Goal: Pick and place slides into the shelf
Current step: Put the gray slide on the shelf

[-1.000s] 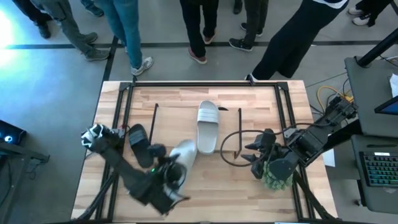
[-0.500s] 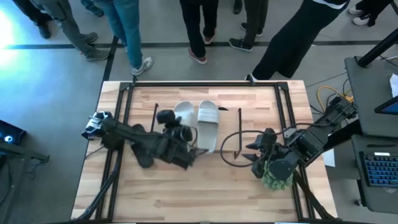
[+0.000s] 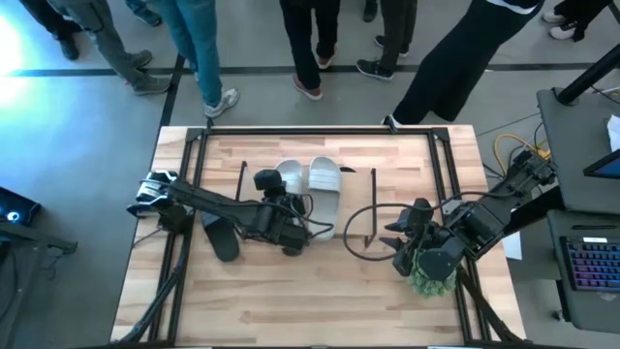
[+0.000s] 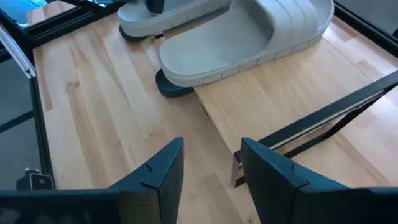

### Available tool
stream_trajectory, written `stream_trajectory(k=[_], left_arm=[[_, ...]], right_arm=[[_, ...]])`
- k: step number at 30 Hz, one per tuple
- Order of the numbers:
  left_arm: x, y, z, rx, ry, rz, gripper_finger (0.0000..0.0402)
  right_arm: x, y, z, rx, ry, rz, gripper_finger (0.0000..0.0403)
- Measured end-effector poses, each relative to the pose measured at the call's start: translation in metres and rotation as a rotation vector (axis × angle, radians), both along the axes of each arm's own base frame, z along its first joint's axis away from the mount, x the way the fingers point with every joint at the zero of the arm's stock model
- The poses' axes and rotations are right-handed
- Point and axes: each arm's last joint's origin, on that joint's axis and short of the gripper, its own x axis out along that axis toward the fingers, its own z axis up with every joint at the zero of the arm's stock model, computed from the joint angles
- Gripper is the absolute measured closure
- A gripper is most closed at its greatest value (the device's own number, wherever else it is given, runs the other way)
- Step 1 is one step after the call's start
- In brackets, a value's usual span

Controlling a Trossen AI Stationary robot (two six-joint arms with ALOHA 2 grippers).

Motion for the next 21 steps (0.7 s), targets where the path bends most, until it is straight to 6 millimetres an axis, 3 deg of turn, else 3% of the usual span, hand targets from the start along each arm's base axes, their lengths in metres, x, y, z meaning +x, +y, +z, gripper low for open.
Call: stream_trajectory(k=[21], left_arm=[[0.007,0.025,-0.001,-0.051,-0.023,-0.023,0.0401]], right_arm=[[0.0,0.0,0.0,0.013,-0.005,-0.013,0.0266]])
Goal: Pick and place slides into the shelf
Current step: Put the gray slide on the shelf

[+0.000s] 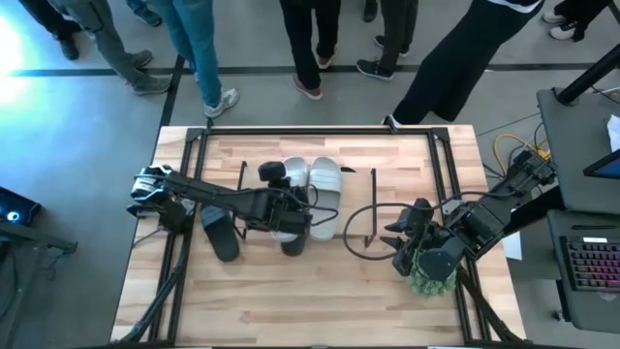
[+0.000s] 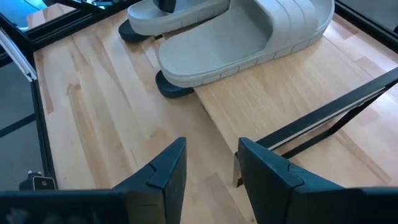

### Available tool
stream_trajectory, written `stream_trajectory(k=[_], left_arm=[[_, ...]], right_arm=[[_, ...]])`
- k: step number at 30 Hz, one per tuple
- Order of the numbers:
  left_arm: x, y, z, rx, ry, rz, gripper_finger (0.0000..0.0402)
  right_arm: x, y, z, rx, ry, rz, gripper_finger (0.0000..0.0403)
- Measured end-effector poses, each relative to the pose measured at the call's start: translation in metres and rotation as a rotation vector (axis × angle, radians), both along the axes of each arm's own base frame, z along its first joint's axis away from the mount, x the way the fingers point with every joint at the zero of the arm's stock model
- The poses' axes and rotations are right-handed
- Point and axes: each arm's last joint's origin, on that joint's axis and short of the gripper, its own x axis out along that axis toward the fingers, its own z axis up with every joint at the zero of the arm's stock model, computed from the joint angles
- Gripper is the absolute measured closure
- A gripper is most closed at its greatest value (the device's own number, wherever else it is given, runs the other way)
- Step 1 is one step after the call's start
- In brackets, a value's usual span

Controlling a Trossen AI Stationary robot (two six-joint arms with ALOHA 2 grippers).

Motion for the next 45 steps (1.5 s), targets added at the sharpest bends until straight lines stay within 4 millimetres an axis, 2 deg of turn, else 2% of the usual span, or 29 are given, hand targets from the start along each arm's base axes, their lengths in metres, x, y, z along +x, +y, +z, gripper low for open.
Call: stream_trajectory(k=[13,19,26,38,45], left_arm=[[0.004,0.004,-0.01,-0.016,0.033,-0.04,0.0401],[0.004,0.003,-0.013,-0.026,0.02,-0.035,0.036],[0.004,0.002,-0.005,-0.16,0.004,-0.073,0.0307],[-0.007,0.004,0.01,-0.317,-0.025,-0.117,0.0304],[-0.011,0.005,0.015,-0.326,-0.035,-0.123,0.0304]], right_arm=[[0.0,0.0,0.0,0.0,0.0,0.0,0.0268],[0.0,0.0,0.0,0.0,0.0,0.0,0.0268],[0.0,0.0,0.0,-0.001,0.001,0.0,0.0268],[0.0,0.0,-0.001,-0.002,0.002,0.0,0.0269],[0.0,0.0,-0.001,-0.001,0.003,-0.004,0.0268]])
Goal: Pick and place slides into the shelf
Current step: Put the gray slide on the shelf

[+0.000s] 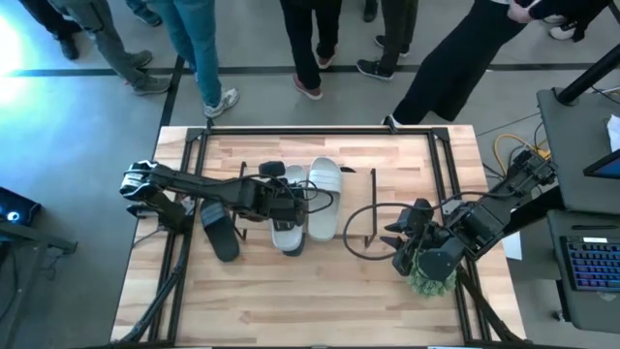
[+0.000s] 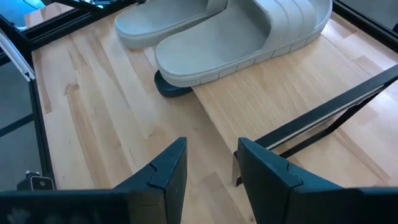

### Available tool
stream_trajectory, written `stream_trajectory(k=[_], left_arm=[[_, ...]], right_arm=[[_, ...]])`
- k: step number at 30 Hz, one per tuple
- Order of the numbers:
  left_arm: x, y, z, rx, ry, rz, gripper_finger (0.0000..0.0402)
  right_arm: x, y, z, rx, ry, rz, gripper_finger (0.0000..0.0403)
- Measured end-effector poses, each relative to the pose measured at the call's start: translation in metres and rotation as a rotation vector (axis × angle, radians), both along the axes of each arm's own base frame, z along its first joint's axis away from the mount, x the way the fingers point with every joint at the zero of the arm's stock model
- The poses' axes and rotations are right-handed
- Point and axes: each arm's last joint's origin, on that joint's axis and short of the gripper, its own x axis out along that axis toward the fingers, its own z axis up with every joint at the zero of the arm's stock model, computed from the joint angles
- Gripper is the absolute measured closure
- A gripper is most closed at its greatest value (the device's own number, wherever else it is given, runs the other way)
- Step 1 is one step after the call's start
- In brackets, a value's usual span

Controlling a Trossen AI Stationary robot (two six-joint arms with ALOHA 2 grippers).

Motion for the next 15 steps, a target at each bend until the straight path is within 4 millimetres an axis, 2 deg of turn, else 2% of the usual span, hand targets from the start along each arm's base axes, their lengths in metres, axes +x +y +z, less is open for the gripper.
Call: stream_trajectory(k=[10,15], left_arm=[[-0.0007,-0.0019,0.0009,0.091,-0.016,0.023,0.0301],[-0.0006,-0.0049,0.0023,0.093,-0.025,0.017,0.0271]], right_arm=[[-0.0011,-0.001,-0.0015,-0.006,0.013,-0.008,0.0268],[-0.0013,-0.0012,-0.002,-0.009,0.017,-0.007,0.0268]])
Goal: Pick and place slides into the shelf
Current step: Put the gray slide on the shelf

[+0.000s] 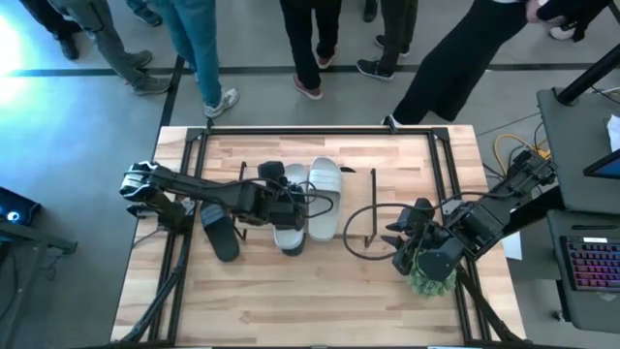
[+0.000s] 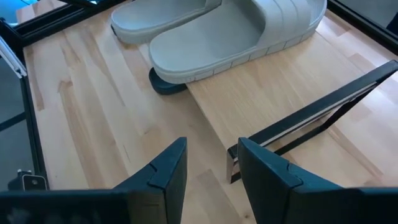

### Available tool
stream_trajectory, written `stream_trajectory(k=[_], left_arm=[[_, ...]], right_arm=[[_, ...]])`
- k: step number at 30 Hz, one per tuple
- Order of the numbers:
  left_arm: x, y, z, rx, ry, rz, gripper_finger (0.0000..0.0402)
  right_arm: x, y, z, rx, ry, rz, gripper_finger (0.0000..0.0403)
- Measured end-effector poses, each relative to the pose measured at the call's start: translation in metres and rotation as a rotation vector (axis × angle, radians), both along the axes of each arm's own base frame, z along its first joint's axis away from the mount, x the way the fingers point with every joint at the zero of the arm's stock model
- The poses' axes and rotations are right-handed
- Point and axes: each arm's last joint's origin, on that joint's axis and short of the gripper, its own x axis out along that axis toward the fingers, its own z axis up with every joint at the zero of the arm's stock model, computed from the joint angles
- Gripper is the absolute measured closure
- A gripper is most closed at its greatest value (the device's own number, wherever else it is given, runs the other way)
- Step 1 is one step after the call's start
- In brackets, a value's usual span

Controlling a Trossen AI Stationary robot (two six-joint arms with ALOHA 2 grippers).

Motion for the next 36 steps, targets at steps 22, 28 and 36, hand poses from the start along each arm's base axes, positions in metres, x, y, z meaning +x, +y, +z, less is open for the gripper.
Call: stream_trajectory(k=[22,28,36], left_arm=[[-0.012,-0.035,0.044,-0.269,-0.098,-0.028,0.0213],[-0.029,-0.085,0.046,-0.661,-0.075,-0.049,0.0275],[-0.024,-0.118,0.02,-0.683,-0.036,-0.023,0.0393]], right_arm=[[-0.003,-0.002,-0.002,0.003,0.03,-0.026,0.0268],[-0.003,-0.002,-0.003,0.029,0.044,-0.02,0.0268],[-0.006,-0.004,-0.004,-0.004,0.073,-0.018,0.0268]])
